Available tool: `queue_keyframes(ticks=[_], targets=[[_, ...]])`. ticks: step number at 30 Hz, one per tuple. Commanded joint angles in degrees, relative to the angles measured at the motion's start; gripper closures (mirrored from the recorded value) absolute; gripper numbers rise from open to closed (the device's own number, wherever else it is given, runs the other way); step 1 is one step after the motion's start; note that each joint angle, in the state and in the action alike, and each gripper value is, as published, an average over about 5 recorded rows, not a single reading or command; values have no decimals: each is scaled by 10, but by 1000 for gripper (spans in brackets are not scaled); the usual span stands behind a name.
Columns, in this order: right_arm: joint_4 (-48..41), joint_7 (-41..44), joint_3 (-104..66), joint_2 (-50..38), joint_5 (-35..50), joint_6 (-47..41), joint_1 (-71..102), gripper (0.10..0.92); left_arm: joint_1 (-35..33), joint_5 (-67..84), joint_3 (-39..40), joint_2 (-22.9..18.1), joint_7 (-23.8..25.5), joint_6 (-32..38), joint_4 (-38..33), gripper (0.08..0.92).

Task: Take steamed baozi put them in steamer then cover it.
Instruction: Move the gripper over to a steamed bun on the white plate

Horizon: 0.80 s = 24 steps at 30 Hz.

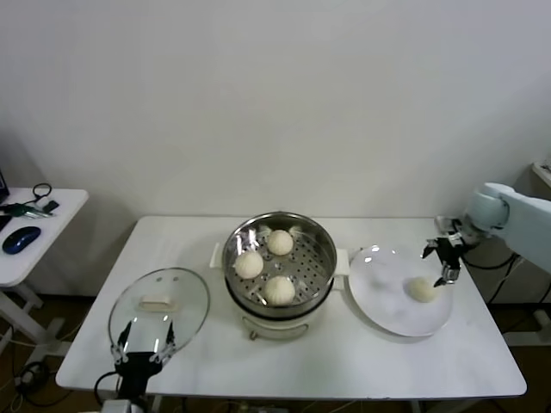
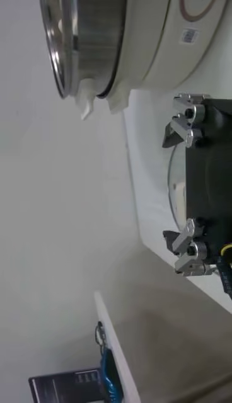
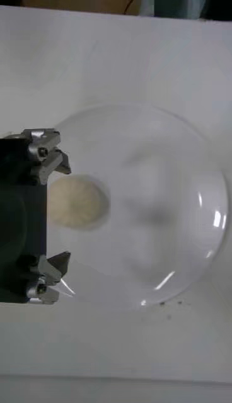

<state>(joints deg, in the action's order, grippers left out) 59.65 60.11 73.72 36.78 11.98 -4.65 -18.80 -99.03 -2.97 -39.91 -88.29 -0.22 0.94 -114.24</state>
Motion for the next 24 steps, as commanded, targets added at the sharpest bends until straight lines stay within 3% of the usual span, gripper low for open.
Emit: queue_keyframes(ticks=[1, 15, 24], targets=[[-59, -23, -128, 25, -58, -15, 146, 203, 2, 0, 0, 0, 0, 0, 0, 177], [-84, -25, -141, 47, -73, -12, 150, 207, -5, -3, -1, 0, 0, 0, 1, 177], [-79, -26, -144, 44, -69, -10, 140, 266, -3, -2, 0, -1, -1, 0, 2, 177]])
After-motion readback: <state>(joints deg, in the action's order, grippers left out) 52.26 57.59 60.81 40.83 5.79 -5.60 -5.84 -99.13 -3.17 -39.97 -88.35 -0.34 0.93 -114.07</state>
